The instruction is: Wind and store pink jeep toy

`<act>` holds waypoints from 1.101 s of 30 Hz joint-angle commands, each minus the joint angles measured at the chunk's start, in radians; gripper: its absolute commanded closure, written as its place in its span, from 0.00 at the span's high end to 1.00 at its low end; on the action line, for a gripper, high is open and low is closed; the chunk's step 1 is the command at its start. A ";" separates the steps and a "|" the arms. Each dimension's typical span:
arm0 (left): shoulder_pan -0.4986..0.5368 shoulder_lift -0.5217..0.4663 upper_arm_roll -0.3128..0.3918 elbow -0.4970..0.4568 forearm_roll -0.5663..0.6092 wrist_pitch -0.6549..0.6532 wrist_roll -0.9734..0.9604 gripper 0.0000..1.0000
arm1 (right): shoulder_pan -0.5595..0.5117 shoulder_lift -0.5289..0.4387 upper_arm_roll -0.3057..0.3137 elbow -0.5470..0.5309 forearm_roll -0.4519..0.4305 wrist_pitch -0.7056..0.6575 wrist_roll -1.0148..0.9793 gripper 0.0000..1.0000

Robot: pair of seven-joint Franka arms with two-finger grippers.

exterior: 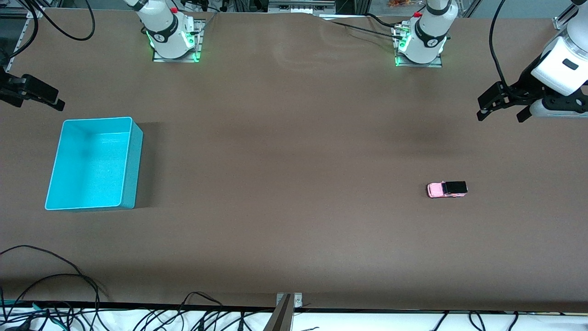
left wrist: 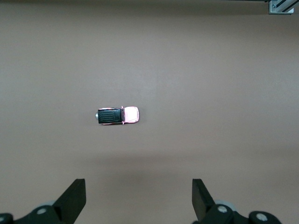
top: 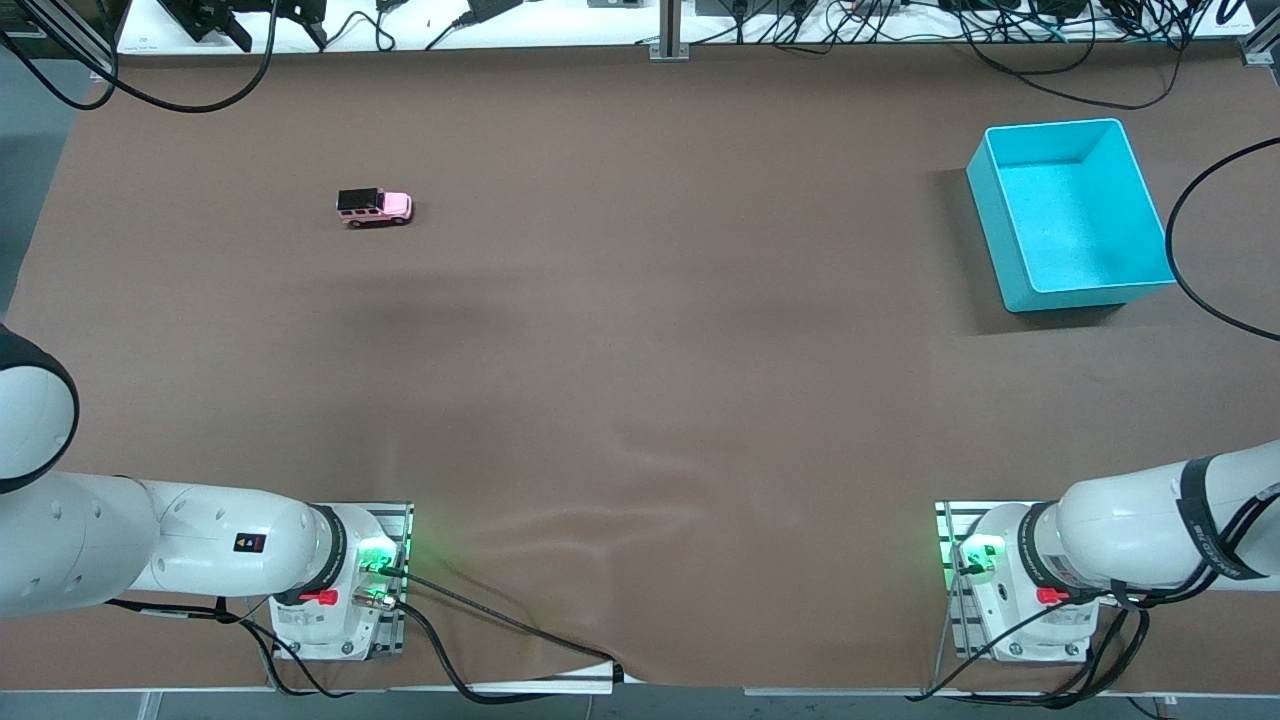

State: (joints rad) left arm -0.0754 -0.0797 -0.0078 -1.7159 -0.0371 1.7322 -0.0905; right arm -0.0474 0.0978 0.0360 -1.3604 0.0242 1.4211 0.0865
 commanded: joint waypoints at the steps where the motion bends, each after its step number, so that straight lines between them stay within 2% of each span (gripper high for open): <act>1: 0.011 -0.002 -0.012 0.004 0.028 -0.003 0.017 1.00 | -0.006 -0.001 0.007 0.006 -0.023 -0.007 0.015 1.00; 33: 0.011 0.011 -0.006 0.025 0.066 -0.023 0.018 1.00 | 0.017 0.016 0.007 0.003 -0.050 -0.014 0.016 1.00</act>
State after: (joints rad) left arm -0.0719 -0.0773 -0.0059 -1.7125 -0.0006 1.7234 -0.0904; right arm -0.0304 0.1053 0.0394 -1.3625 -0.0094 1.4210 0.0903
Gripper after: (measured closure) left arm 0.000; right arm 0.000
